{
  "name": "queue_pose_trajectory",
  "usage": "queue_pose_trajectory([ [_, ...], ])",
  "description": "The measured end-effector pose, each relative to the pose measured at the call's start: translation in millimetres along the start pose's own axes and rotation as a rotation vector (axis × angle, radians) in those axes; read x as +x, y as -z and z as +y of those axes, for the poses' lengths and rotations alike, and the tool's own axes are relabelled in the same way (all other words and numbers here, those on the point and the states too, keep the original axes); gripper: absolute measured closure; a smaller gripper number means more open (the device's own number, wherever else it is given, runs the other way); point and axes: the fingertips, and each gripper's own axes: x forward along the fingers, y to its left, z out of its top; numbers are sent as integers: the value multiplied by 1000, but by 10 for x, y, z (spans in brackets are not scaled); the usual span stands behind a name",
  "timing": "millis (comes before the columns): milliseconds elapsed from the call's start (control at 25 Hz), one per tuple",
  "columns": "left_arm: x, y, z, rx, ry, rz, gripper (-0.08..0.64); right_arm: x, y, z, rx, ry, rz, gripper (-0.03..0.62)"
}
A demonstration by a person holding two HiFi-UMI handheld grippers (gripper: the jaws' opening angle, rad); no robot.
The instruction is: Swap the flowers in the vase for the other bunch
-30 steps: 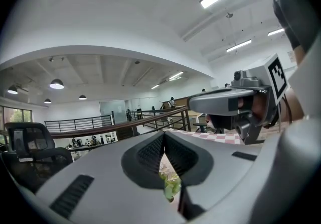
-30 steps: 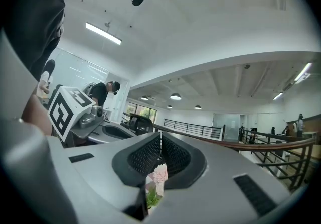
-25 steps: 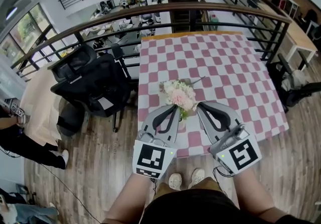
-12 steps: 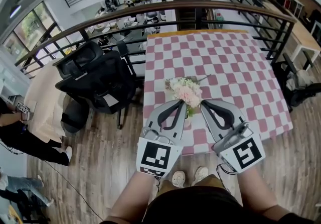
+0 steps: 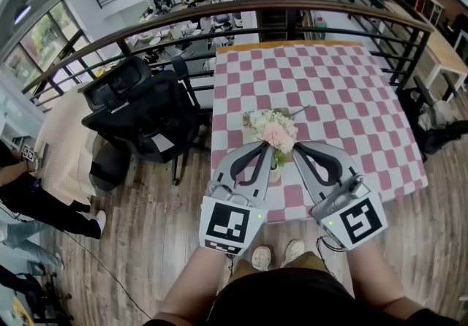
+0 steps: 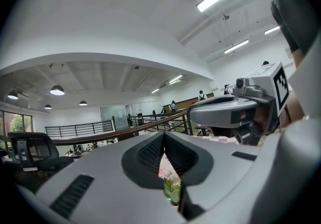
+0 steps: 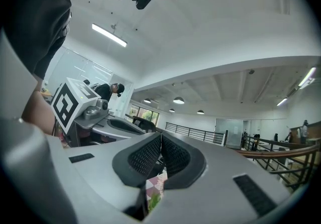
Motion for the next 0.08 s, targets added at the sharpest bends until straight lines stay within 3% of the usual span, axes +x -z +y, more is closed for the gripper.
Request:
queue_pose_trajectory([
  [80, 0, 7, -5, -1, 3, 1, 551, 2, -8, -1, -1, 12, -4, 560],
])
